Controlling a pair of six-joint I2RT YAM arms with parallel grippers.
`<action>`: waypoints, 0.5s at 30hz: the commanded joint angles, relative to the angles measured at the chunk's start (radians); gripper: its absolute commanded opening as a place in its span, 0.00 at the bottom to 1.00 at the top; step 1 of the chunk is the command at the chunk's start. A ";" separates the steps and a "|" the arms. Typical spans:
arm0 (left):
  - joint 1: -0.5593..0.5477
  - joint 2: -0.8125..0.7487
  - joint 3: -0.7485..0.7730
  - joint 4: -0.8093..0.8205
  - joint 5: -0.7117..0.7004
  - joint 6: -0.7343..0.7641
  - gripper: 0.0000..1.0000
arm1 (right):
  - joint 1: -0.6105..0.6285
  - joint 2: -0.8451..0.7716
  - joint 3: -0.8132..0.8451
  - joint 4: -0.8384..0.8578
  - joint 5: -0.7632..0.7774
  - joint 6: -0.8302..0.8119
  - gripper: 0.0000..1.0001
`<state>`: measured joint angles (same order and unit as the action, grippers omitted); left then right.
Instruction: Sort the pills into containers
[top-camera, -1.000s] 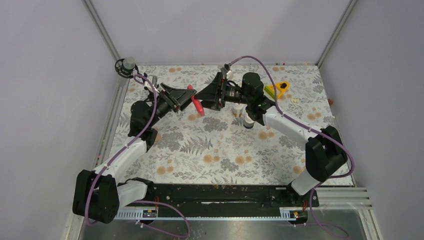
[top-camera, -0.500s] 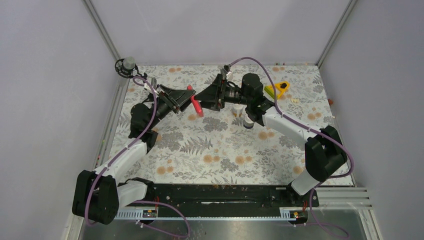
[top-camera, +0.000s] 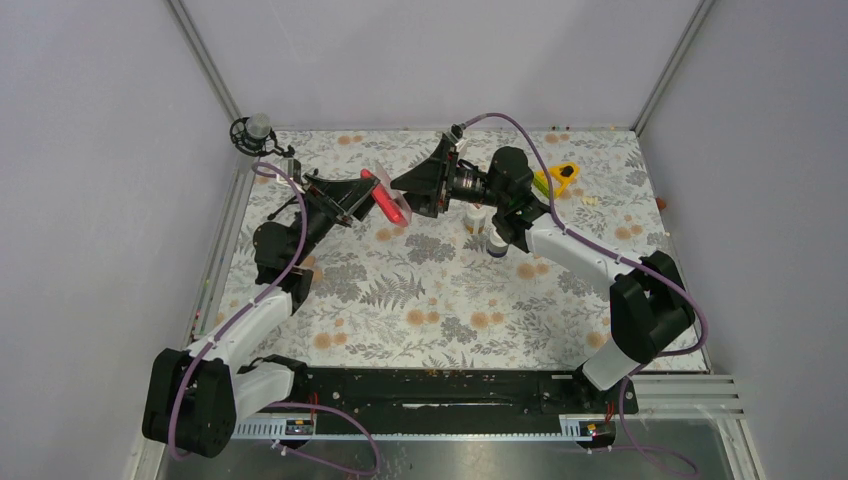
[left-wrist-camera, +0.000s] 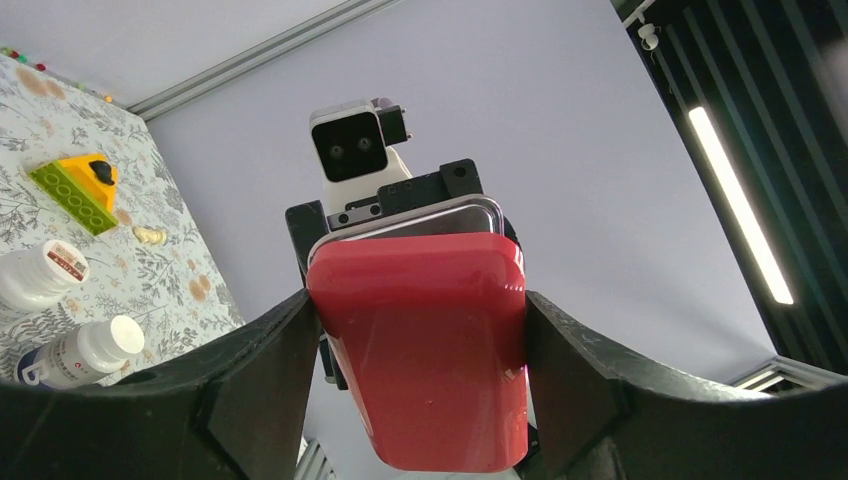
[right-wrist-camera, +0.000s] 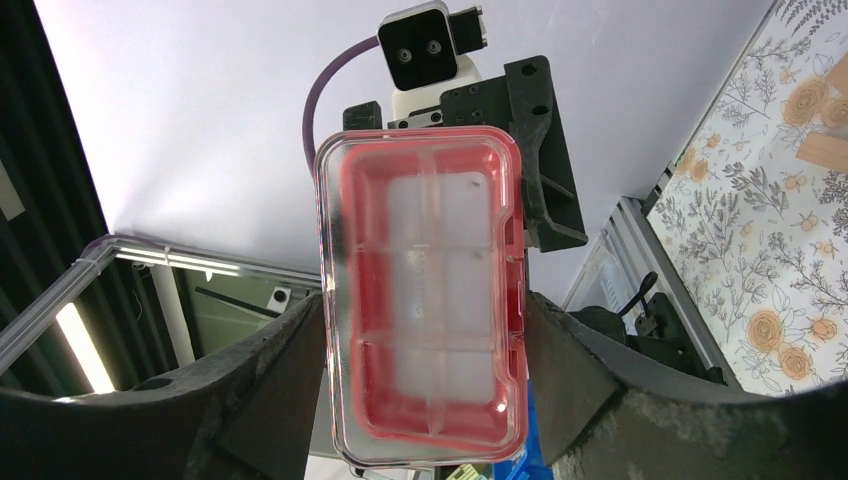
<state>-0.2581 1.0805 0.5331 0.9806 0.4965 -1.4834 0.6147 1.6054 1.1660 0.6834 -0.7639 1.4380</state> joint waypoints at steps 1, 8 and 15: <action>0.001 -0.020 -0.006 0.052 0.013 0.041 0.00 | -0.018 -0.033 0.013 0.075 0.022 0.046 0.35; 0.000 -0.020 0.014 -0.011 0.012 0.050 0.00 | -0.018 -0.069 0.009 -0.100 0.036 -0.138 0.71; 0.000 -0.048 0.053 -0.196 0.000 0.132 0.00 | -0.017 -0.135 0.076 -0.445 0.097 -0.447 0.96</action>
<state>-0.2607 1.0702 0.5354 0.8345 0.5003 -1.4147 0.6060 1.5421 1.1717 0.4217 -0.7193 1.1988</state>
